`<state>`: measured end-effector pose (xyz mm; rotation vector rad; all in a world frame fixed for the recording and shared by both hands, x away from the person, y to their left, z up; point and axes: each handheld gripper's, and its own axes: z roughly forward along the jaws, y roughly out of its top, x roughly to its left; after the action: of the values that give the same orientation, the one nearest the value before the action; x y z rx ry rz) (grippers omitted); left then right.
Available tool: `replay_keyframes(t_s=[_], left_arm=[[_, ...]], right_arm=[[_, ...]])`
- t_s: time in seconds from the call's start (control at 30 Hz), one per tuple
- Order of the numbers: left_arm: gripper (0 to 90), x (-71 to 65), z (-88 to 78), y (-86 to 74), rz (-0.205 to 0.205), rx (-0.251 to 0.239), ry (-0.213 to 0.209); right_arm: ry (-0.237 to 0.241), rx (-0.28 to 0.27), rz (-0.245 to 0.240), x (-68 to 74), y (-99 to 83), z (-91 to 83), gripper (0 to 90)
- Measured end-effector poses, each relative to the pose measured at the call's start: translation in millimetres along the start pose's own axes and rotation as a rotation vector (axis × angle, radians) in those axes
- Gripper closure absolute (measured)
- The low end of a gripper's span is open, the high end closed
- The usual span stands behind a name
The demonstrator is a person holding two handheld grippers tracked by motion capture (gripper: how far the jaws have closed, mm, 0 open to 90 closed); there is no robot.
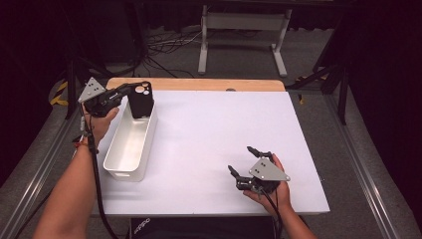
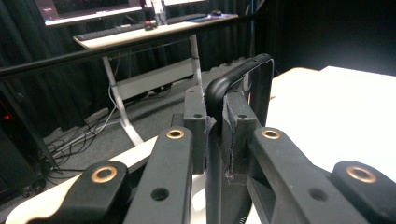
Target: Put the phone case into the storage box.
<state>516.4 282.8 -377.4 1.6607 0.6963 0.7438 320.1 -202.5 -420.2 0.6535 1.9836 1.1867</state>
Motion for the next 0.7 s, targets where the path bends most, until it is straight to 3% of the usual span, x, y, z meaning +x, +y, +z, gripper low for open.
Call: replay_keyframes(t_s=[0.2,0.33,0.57,0.7], left_arm=[[82.3,2.9,6.7,-10.6,-0.005,0.026,-0.013],[82.3,5.9,6.6,-15.5,-0.03,0.011,-0.019],[81.6,12.0,6.3,-20.8,-0.058,0.005,-0.006],[79.6,13.1,8.3,-23.4,-0.057,0.04,0.011]], right_arm=[[0.014,0.011,-0.007,2.0,1.0,3.1,18.7],[0.017,0.014,-0.03,5.3,2.6,6.6,18.7],[0.026,0.022,-0.046,7.1,2.3,8.9,18.7],[0.033,0.02,-0.051,6.7,2.5,7.6,18.7]])
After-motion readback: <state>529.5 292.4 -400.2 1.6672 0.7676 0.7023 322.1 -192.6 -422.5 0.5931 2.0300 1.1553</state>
